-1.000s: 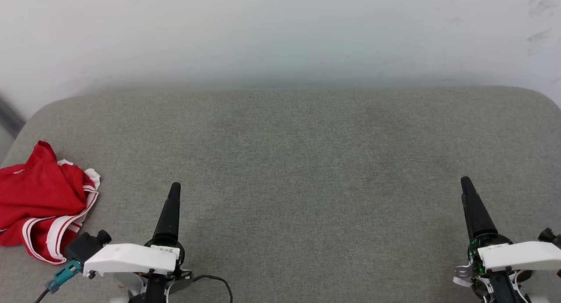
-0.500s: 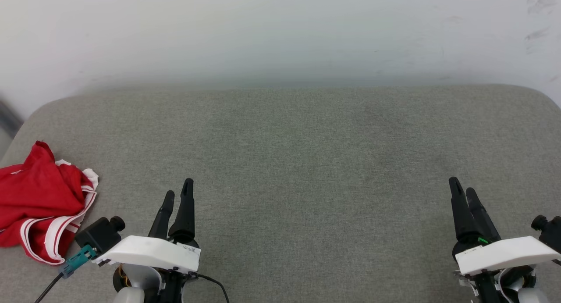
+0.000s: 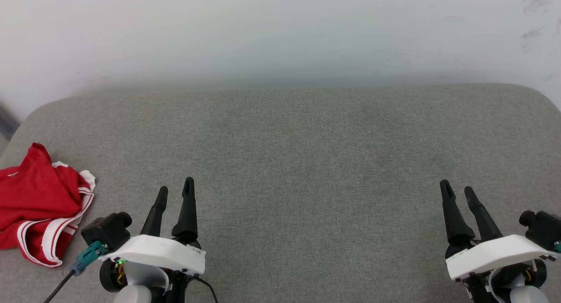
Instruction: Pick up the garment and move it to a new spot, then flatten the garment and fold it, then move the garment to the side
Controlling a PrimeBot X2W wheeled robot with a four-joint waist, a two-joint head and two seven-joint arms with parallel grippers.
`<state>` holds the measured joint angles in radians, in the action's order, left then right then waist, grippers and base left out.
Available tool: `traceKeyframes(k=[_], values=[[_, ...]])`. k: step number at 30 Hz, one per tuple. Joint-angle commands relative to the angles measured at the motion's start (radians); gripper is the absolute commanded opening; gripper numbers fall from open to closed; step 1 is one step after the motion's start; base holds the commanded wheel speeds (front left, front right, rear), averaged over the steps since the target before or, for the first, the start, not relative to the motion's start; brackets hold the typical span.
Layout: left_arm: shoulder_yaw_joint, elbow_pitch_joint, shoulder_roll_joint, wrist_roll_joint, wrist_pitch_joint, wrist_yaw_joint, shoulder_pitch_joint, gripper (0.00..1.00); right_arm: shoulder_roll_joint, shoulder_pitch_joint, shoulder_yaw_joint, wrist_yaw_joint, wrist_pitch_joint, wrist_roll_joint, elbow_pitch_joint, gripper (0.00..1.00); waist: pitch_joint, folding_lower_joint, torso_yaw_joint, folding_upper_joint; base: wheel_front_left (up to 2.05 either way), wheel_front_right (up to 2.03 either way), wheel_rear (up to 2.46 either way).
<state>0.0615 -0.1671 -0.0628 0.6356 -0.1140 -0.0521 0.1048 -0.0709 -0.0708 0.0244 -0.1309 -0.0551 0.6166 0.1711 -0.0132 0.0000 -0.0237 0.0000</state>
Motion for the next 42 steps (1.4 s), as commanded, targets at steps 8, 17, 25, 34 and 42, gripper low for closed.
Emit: traceKeyframes(k=[8, 17, 25, 34, 42], values=[[0.022, 0.002, -0.014, -0.117, -0.029, 0.019, 0.009, 1.00, -0.002, -0.005, 0.004, 0.000, -0.012, -0.148, -0.012, 1.00, 0.000, 0.0000, 0.000, 0.0000, 0.00, 0.00, 0.00], [0.047, 0.001, -0.019, -0.217, -0.053, 0.036, 0.013, 1.00, 0.004, -0.010, 0.003, 0.000, -0.021, -0.250, -0.002, 1.00, -0.003, 0.0000, 0.002, 0.0000, 0.00, 0.00, 0.00], [0.063, -0.002, -0.024, -0.295, -0.072, 0.049, 0.014, 1.00, 0.008, -0.013, 0.001, 0.000, -0.030, -0.343, 0.003, 1.00, -0.004, 0.0000, 0.002, 0.0000, 0.00, 0.00, 0.00], [0.078, -0.011, -0.024, -0.368, -0.093, 0.060, 0.019, 1.00, 0.014, -0.018, 0.006, 0.000, -0.045, -0.419, 0.002, 1.00, -0.009, 0.0000, 0.003, 0.0000, 0.00, 0.00, 0.00], [0.084, -0.022, -0.022, -0.426, -0.109, 0.071, 0.015, 1.00, 0.019, -0.018, 0.018, 0.000, -0.061, -0.474, -0.006, 1.00, -0.008, 0.0000, 0.001, 0.0000, 0.00, 0.00, 0.00]])
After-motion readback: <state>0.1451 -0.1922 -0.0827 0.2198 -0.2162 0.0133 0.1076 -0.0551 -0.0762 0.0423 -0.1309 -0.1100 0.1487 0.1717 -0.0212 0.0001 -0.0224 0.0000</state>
